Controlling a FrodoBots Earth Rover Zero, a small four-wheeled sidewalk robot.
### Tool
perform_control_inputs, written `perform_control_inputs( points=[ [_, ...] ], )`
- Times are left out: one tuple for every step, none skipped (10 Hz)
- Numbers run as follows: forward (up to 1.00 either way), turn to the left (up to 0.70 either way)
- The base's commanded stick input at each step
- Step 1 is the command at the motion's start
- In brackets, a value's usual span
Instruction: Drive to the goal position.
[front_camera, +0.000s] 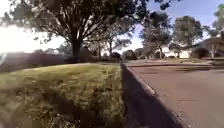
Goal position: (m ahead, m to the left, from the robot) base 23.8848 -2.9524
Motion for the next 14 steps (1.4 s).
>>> perform_control_inputs(
  points=[
    [1.00, -0.37],
    [1.00, -0.37],
    [1.00, -0.37],
    [1.00, -0.37],
    [1.00, -0.38],
    [1.00, -0.38],
    [1.00, -0.37],
    [1.00, -0.37],
    [1.00, -0.37],
    [1.00, -0.37],
    [1.00, -0.37],
    [1.00, -0.35],
    [1.00, -0.30],
    [1.00, 0.00]
  ],
)
